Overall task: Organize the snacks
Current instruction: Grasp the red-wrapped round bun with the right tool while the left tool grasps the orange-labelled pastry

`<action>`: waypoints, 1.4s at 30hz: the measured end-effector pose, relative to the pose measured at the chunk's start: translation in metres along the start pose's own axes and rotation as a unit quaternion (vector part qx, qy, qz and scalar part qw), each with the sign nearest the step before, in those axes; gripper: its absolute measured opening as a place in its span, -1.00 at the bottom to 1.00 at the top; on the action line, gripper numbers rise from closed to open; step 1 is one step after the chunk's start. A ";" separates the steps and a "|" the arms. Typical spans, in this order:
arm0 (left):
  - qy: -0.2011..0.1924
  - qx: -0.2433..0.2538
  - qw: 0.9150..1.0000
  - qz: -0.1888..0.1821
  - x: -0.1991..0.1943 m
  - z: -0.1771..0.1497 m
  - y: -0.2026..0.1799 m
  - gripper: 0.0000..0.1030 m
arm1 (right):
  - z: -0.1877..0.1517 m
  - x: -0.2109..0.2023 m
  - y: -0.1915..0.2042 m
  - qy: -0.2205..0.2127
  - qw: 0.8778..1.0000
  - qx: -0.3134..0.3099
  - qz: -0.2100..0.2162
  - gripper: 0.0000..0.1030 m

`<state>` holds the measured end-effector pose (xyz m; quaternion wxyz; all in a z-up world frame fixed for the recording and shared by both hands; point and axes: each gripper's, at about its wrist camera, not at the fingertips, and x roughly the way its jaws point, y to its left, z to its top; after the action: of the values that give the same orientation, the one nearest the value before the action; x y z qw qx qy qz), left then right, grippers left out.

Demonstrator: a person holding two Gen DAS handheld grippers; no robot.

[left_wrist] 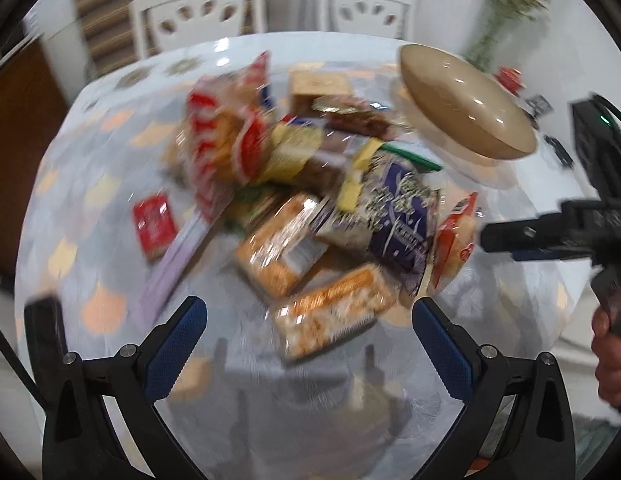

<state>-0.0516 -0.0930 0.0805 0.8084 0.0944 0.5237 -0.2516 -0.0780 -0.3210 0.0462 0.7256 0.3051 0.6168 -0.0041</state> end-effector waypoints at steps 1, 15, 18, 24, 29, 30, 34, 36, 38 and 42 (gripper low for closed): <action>0.003 0.013 1.000 -0.008 0.004 0.002 0.000 0.98 | 0.002 0.002 0.001 0.001 1.000 0.005 0.003 0.92; 0.057 0.153 0.985 -0.063 0.043 0.003 -0.012 0.54 | 0.008 0.040 -0.010 -0.006 0.994 0.102 0.031 0.46; 0.050 0.177 0.981 -0.056 0.041 0.000 -0.016 0.35 | 0.007 0.037 -0.008 -0.022 0.995 0.099 0.017 0.16; 0.070 0.179 0.977 -0.090 0.038 -0.006 -0.019 -0.04 | 0.004 0.029 -0.012 -0.032 0.995 0.095 -0.004 0.01; 0.073 0.176 0.975 -0.112 0.036 -0.011 -0.028 -0.06 | -0.002 0.023 -0.016 -0.028 0.995 0.078 -0.061 0.01; 0.073 0.175 0.976 -0.106 0.039 -0.011 -0.029 -0.06 | 0.000 0.025 -0.016 -0.027 0.995 0.078 -0.062 0.01; 0.079 0.165 0.979 -0.085 0.054 -0.009 -0.028 -0.06 | 0.004 0.028 -0.010 -0.034 0.995 0.055 -0.075 0.02; 0.083 0.172 0.980 -0.062 0.064 -0.012 -0.033 -0.11 | 0.005 0.034 -0.006 -0.032 0.995 0.040 -0.089 0.07; 0.071 0.181 0.980 -0.048 0.062 -0.013 -0.036 -0.20 | 0.006 0.034 -0.006 -0.034 0.995 0.037 -0.090 0.06; 0.074 0.123 0.983 -0.113 0.050 -0.010 -0.023 -0.28 | 0.003 0.026 -0.011 -0.042 0.995 0.031 -0.083 -0.02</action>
<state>-0.0548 -0.1238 0.0337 0.7156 0.1516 0.5547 -0.3965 -0.0734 -0.3212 0.0179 0.7383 0.2747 0.6084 -0.0964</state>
